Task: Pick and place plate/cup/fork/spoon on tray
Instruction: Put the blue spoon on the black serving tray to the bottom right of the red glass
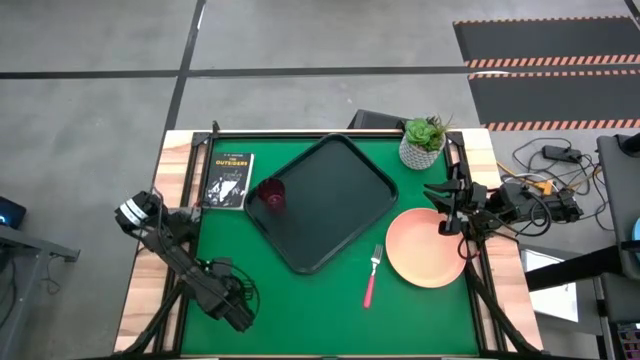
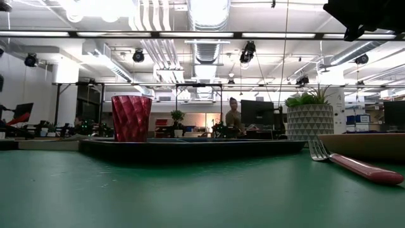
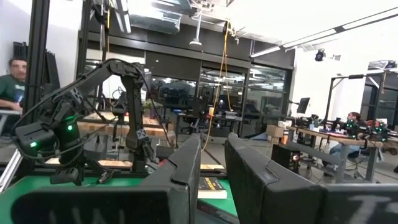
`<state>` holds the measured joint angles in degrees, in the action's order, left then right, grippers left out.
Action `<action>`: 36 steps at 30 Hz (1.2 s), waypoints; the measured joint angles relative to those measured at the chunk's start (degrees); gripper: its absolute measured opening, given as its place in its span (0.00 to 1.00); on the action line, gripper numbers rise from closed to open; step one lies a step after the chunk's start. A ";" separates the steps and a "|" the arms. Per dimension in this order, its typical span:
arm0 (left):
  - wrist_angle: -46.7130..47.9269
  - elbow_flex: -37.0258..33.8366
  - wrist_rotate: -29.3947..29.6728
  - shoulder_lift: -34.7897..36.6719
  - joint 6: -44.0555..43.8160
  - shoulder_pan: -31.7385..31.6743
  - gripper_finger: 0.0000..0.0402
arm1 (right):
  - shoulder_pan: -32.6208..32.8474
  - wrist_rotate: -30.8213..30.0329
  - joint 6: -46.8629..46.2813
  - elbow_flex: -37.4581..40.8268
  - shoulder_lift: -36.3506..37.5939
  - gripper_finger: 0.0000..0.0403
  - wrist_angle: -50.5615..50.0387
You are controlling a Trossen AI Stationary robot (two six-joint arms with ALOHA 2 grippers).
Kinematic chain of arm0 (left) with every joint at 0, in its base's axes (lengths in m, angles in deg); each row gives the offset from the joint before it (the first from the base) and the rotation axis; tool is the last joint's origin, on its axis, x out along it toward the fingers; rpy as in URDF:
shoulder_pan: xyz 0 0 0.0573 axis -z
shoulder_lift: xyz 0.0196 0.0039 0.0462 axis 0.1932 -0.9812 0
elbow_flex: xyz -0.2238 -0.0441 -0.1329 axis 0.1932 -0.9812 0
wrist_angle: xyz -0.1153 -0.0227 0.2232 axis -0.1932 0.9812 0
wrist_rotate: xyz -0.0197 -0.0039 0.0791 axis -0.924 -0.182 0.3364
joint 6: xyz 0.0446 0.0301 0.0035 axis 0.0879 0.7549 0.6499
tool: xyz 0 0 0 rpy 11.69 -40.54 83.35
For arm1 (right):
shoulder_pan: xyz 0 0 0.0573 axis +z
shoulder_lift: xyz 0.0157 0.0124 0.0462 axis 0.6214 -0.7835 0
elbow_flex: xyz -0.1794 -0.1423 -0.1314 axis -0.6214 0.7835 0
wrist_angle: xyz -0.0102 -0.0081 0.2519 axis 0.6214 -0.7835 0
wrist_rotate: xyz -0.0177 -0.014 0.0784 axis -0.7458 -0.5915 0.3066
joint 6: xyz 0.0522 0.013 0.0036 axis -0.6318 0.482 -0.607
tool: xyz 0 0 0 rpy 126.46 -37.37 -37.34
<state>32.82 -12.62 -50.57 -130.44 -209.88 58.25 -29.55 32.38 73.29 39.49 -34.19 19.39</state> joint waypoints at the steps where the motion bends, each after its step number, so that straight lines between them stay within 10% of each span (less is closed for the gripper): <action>1: -0.04 -0.11 0.11 -0.36 0.66 0.24 0.16 | 0.00 0.00 0.00 0.00 0.00 0.16 -0.01; 24: 4.62 -1.21 0.63 2.11 -0.16 4.85 0.17 | 0.01 0.00 0.87 0.00 0.01 0.16 0.07; 36: 4.29 -1.47 0.70 2.09 -0.33 4.85 0.42 | 0.01 0.00 0.90 0.00 0.00 0.16 0.06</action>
<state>37.12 -14.09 -49.87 -128.35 -210.22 63.11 -29.54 32.38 74.19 39.49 -34.19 19.45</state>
